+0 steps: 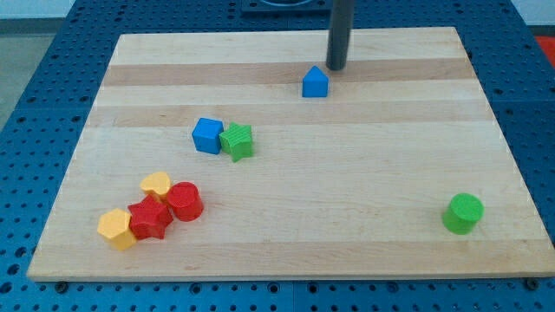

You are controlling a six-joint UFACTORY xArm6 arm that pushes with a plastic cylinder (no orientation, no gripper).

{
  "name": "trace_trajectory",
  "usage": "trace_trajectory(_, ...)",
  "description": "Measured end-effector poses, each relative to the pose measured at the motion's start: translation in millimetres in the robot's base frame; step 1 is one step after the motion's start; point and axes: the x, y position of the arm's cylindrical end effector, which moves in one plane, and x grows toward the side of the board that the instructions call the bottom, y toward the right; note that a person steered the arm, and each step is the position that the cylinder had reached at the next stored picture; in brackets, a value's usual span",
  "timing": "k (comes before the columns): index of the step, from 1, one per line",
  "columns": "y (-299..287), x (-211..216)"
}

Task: Push the blue triangle to the bottom right

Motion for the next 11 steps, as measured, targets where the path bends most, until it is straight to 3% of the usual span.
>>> trace_trajectory(1, -65, -30)
trace_trajectory(3, -69, 31)
trace_trajectory(5, 45, 64)
trace_trajectory(6, 100, 106)
trace_trajectory(7, 118, 134)
trace_trajectory(8, 88, 107)
trace_trajectory(10, -46, 14)
trace_trajectory(11, -52, 16)
